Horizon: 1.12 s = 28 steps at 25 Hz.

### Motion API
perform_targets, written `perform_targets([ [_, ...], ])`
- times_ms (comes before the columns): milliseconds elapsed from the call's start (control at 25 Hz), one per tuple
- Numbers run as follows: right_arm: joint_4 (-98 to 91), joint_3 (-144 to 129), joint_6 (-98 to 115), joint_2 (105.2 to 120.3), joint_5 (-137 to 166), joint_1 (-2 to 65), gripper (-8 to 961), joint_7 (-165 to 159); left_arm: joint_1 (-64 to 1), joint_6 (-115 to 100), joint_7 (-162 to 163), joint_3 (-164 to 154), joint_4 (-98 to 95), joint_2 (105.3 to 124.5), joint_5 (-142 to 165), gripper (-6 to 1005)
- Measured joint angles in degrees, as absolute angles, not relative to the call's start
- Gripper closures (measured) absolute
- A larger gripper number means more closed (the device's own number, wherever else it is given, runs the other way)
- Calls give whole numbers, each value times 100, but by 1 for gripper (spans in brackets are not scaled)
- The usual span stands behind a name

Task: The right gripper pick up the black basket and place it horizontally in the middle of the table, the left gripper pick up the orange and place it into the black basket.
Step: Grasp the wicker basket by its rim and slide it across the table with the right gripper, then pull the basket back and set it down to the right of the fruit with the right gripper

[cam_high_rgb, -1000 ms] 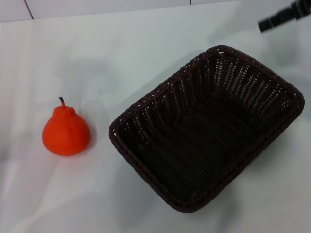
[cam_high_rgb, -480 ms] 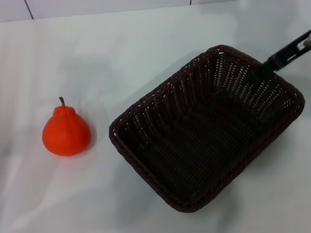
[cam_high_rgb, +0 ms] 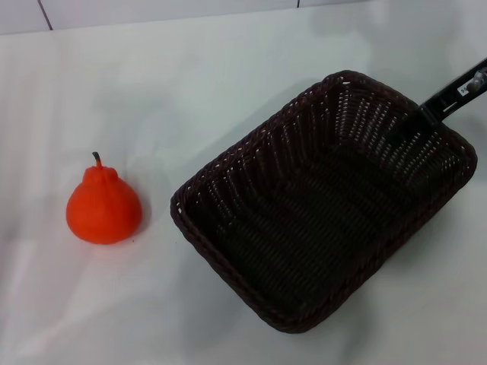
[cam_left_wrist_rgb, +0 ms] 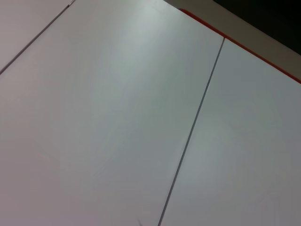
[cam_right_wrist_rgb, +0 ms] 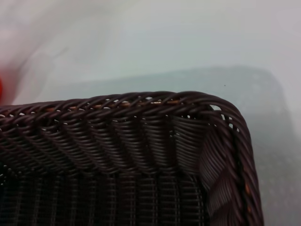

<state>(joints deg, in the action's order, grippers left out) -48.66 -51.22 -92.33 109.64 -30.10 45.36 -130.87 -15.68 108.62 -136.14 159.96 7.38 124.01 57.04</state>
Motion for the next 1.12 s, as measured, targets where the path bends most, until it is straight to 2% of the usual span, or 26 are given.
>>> perform_targets([
  [200,-4860,-5096,-9287,10944,-3008,4490,628,-13096,-1566,10862,-13614,15996,739,12401,5704,91],
  [400,-4852,-4501,-9572,10914,-3134,4458,781,-13027,-1563,10866,-13614,15996,738,12401,5704,92],
  [600,-4712,-3595,-9922,10843,-3695,4255,781,-12875,-1557,10887,-13614,16000,742,12401,5704,91],
  [880,-3425,-2800,-9759,10572,-4613,3925,780,-12619,-1570,10895,-13612,16075,747,12394,5704,92],
  [1120,-3156,-2271,-9450,10603,-4713,3627,780,-12718,-1612,10891,-13609,16075,756,12392,5704,92],
])
